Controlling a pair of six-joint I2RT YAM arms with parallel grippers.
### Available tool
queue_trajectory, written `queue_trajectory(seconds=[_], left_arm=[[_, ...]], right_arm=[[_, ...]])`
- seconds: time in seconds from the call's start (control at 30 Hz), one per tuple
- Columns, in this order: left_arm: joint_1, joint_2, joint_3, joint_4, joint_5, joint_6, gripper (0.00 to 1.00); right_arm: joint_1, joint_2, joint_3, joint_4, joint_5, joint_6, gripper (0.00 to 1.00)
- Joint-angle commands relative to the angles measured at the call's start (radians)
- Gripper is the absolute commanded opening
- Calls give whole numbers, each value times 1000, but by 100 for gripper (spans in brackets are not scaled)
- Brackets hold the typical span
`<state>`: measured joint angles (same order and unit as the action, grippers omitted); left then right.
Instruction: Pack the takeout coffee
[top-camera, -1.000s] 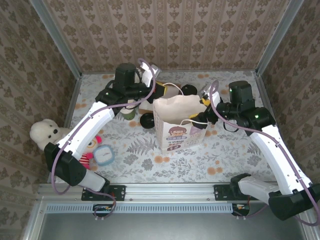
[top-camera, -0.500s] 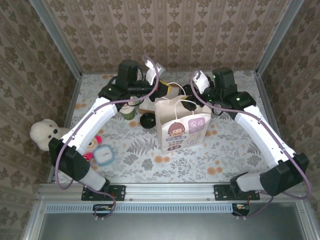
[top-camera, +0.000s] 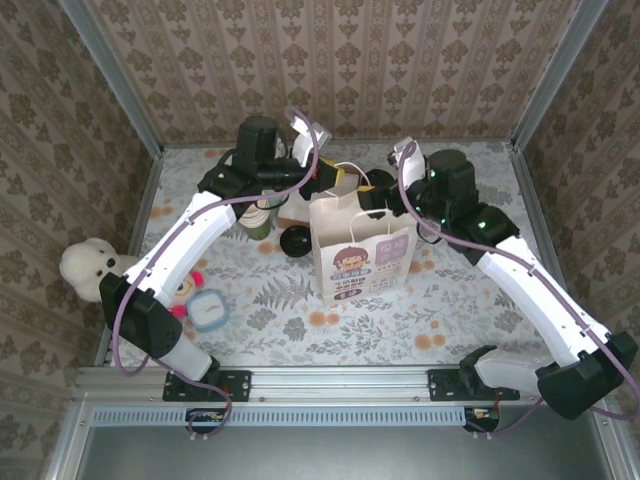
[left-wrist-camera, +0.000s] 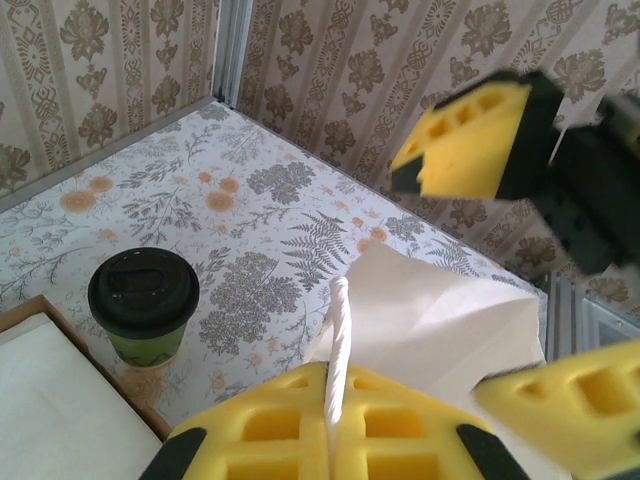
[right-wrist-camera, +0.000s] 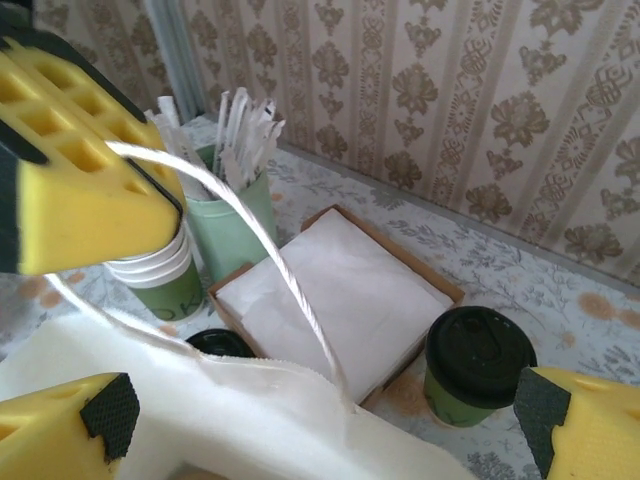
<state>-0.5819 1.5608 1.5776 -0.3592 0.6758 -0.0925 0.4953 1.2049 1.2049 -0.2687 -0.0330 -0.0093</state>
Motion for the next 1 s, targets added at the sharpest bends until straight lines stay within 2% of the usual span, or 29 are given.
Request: queue_trajectory(seconds=[0.0,0.13,0.2,0.27,0.33,0.53,0.67,0.77,0.9,0.97], left_arm=[[-4,8,4,18,27,-24,0],[-2,-8,-9,13,29,-7,0],[2,-11,-13,6,31,11,0],[6,-4,3,-17,41,28,0],[7,7,27,-43,59,46,0],[7,15,46,-53,110,88,0],[7,27,66,-58,109,88,0],[7,38,81,-61,109,81,0],[7,48,91,-60,111,76,0],[7,54,104,-65,126,72,0]], right_arm=[[17,29,-63,147,157,67,100],[15,29,-68,158,163,-25,100],[-12,22,-41,85,43,-121,100],[-59,41,37,-84,-148,-251,100],[-97,75,103,-219,-244,-357,100],[-210,234,299,-491,-483,-536,96],[-219,356,434,-635,-612,-612,92],[-217,418,473,-667,-645,-628,89],[-218,459,492,-679,-649,-642,77],[-216,469,505,-692,-653,-644,63]])
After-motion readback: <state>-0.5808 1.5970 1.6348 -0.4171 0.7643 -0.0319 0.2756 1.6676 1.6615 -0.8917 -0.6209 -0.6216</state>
